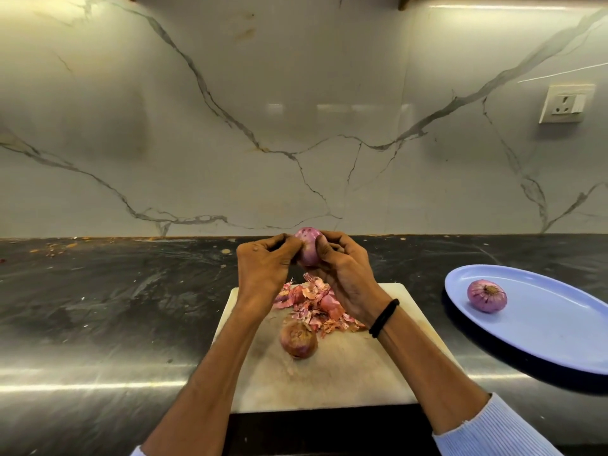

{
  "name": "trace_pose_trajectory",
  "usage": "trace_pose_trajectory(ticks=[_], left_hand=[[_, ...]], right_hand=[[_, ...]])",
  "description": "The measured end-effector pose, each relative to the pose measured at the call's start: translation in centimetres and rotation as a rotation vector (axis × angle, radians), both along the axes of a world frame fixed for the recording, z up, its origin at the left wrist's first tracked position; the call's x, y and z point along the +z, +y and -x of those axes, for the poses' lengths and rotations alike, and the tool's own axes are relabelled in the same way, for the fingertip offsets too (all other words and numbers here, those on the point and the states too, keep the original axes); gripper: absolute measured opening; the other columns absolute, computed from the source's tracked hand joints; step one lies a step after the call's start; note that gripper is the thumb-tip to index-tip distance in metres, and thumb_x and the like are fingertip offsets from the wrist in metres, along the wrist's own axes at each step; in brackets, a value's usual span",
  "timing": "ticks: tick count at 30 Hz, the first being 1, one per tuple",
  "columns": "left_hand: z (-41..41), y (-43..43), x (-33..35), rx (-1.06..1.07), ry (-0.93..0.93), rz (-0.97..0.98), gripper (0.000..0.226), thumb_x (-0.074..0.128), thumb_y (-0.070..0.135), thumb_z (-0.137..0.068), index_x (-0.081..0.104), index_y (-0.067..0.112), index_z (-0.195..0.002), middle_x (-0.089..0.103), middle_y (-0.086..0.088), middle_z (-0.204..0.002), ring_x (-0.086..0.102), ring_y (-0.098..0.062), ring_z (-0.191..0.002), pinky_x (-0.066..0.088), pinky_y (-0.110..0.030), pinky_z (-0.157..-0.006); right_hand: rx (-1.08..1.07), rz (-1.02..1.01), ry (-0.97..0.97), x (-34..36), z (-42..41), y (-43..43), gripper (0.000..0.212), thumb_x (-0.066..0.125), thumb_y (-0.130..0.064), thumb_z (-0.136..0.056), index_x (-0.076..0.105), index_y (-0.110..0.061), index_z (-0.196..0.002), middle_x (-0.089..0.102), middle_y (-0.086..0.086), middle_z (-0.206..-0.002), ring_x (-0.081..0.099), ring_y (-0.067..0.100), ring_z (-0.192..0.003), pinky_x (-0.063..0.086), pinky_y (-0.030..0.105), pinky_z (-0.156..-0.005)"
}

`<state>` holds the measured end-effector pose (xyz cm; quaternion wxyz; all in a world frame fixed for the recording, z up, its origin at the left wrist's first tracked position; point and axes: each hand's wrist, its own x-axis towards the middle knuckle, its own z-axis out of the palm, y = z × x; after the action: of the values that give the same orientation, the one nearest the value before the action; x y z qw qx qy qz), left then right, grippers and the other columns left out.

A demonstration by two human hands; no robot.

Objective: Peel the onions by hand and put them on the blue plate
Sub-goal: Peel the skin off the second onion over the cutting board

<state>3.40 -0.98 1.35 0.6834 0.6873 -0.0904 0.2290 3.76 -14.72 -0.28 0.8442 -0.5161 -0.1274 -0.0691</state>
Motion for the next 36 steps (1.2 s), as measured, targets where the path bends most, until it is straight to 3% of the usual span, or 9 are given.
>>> trace_pose_trajectory(ticks=[3,7,10,16,19,22,28,32,36], left_hand=[[0.1,0.0,0.1,-0.068,0.015,0.117,0.022,0.071,0.010,-0.089,0.075,0.026,-0.075,0.075,0.005,-0.071,0.073,-0.017,-0.076,0.058,-0.020,-0.068],[-0.3,0.1,-0.1,-0.090,-0.057,0.018,0.014,0.070,0.011,-0.090,0.075,0.022,-0.097,0.075,0.014,-0.079,0.072,-0.003,-0.080,0.057,-0.017,-0.073],[-0.7,0.3,-0.4,0.004,-0.185,-0.224,0.023,0.076,0.022,-0.085,0.076,0.017,-0.108,0.075,0.005,-0.097,0.071,-0.005,-0.091,0.058,-0.024,-0.084],[-0.8,0.6,-0.8,0.126,-0.334,-0.426,0.019,0.076,0.021,-0.086,0.078,0.012,-0.103,0.073,-0.001,-0.095,0.070,-0.009,-0.085,0.060,-0.030,-0.079],[-0.9,0.6,-0.7,0.132,-0.312,-0.446,0.019,0.077,0.019,-0.085,0.079,0.010,-0.103,0.075,-0.002,-0.094,0.070,-0.008,-0.082,0.060,-0.030,-0.078],[-0.9,0.7,-0.7,0.113,-0.255,-0.440,0.019,0.078,0.017,-0.084,0.079,0.011,-0.102,0.076,-0.001,-0.093,0.070,-0.006,-0.080,0.061,-0.033,-0.078],[-0.7,0.4,-0.6,0.115,-0.206,-0.461,0.019,0.080,0.016,-0.082,0.079,0.010,-0.100,0.077,-0.005,-0.091,0.070,-0.009,-0.077,0.061,-0.029,-0.077],[-0.7,0.3,-0.8,0.140,-0.247,-0.489,0.016,0.080,0.015,-0.082,0.080,0.009,-0.096,0.076,-0.006,-0.088,0.070,-0.015,-0.075,0.062,-0.037,-0.075],[-0.7,0.4,-0.9,0.124,-0.241,-0.460,0.013,0.079,0.017,-0.083,0.079,0.010,-0.094,0.075,-0.002,-0.083,0.071,-0.013,-0.072,0.063,-0.036,-0.071]], right_hand=[[-0.004,-0.036,0.013,0.1,-0.1,0.0,0.037,0.067,-0.024,-0.084,0.060,-0.005,-0.115,0.068,0.020,-0.115,0.068,0.038,-0.108,0.062,0.038,-0.078],[-0.020,-0.041,0.008,0.0,-0.3,-0.3,0.036,0.067,-0.024,-0.085,0.060,-0.004,-0.114,0.068,0.020,-0.113,0.067,0.041,-0.106,0.063,0.037,-0.075],[-0.049,0.004,-0.018,0.1,-0.4,-0.5,0.037,0.067,-0.025,-0.086,0.060,-0.002,-0.115,0.069,0.022,-0.112,0.070,0.039,-0.101,0.062,0.038,-0.076],[-0.190,0.259,-0.101,-0.3,-0.9,-0.9,0.037,0.069,-0.030,-0.087,0.064,-0.004,-0.112,0.067,0.018,-0.112,0.070,0.032,-0.100,0.061,0.046,-0.079],[-0.257,0.386,-0.144,-0.4,-1.0,-1.2,0.028,0.070,-0.026,-0.090,0.065,-0.006,-0.110,0.066,0.014,-0.109,0.070,0.025,-0.098,0.062,0.045,-0.076],[-0.315,0.487,-0.189,-0.4,-1.0,-1.4,0.022,0.070,-0.023,-0.092,0.066,-0.007,-0.107,0.068,0.006,-0.103,0.067,0.009,-0.094,0.061,0.034,-0.077],[-0.337,0.562,-0.188,-0.5,-1.0,-1.3,0.018,0.070,-0.022,-0.092,0.066,-0.010,-0.104,0.066,0.004,-0.103,0.065,0.021,-0.100,0.062,0.042,-0.077],[-0.281,0.515,-0.191,-0.4,-0.5,-1.1,0.021,0.067,-0.010,-0.093,0.061,0.003,-0.107,0.063,0.005,-0.099,0.067,0.001,-0.085,0.058,0.023,-0.064],[-0.241,0.422,-0.159,-0.5,-0.4,-0.7,0.021,0.068,-0.015,-0.094,0.063,0.000,-0.108,0.066,0.011,-0.104,0.071,0.020,-0.091,0.062,0.034,-0.068]])
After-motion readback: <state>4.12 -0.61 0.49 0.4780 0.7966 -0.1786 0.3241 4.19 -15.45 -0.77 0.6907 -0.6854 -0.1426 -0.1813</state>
